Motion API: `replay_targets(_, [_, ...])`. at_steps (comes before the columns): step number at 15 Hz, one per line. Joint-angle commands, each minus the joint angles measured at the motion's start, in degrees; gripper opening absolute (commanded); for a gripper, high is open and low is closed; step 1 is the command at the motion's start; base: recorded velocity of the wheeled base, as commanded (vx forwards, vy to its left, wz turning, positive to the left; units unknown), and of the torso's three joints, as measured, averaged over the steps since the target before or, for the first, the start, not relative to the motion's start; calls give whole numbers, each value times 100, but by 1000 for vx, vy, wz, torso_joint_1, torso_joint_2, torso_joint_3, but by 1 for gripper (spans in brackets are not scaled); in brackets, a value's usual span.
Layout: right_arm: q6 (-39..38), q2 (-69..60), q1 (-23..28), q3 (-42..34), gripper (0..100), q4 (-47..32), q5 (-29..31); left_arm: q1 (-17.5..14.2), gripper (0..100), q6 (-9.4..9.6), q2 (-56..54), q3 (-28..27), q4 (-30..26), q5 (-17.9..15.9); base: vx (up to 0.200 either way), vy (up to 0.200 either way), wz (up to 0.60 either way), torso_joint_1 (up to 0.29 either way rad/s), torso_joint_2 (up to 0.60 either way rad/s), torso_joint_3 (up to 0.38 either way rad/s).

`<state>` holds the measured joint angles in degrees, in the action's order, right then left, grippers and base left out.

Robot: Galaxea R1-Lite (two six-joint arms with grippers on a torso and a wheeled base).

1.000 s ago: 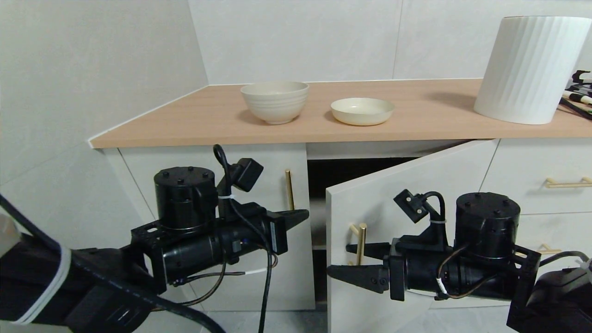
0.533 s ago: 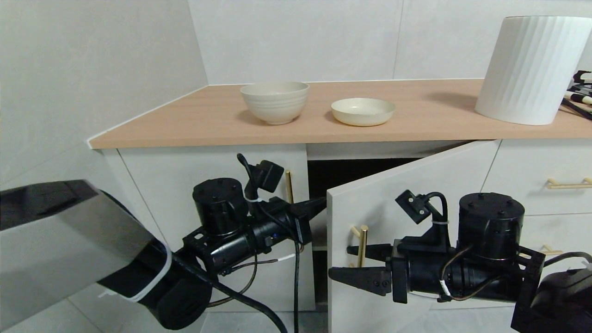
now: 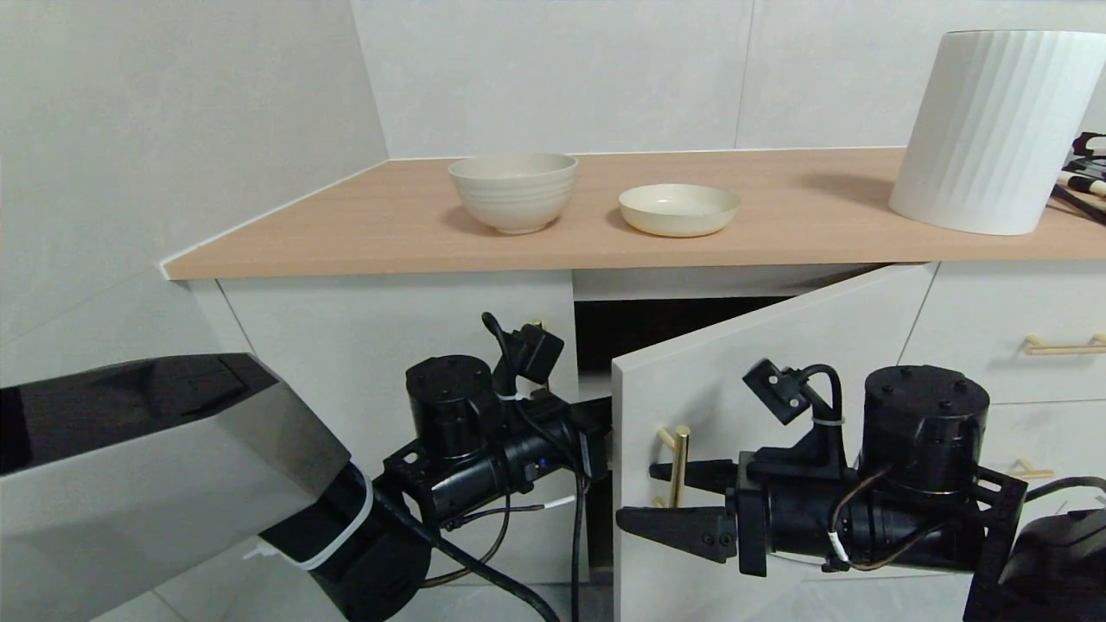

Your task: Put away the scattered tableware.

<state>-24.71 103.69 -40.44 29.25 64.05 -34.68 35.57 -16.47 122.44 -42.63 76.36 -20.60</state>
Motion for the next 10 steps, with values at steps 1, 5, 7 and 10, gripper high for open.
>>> replay_targets(1, [133, -95, 27, -103, 100, -24, 32, 161, 0, -5, -1, 0, 10, 12, 0, 0, 0, 0, 0, 0])
replay_targets(5, [441, -446, 414, -367, 100, -6, 155, 266, 0, -5, -54, 53, 81, 21, 0, 0, 0, 0, 0, 0])
replay_targets(7, [441, -631, 546, -464, 100, -6, 181, 275, 0, -5, -54, 79, 116, 30, 0, 0, 0, 0, 0, 0])
replay_targets(10, [450, -745, 669, -692, 100, -6, 568, 328, 0, -5, -98, 132, 116, 30, 0, 0, 0, 0, 0, 0])
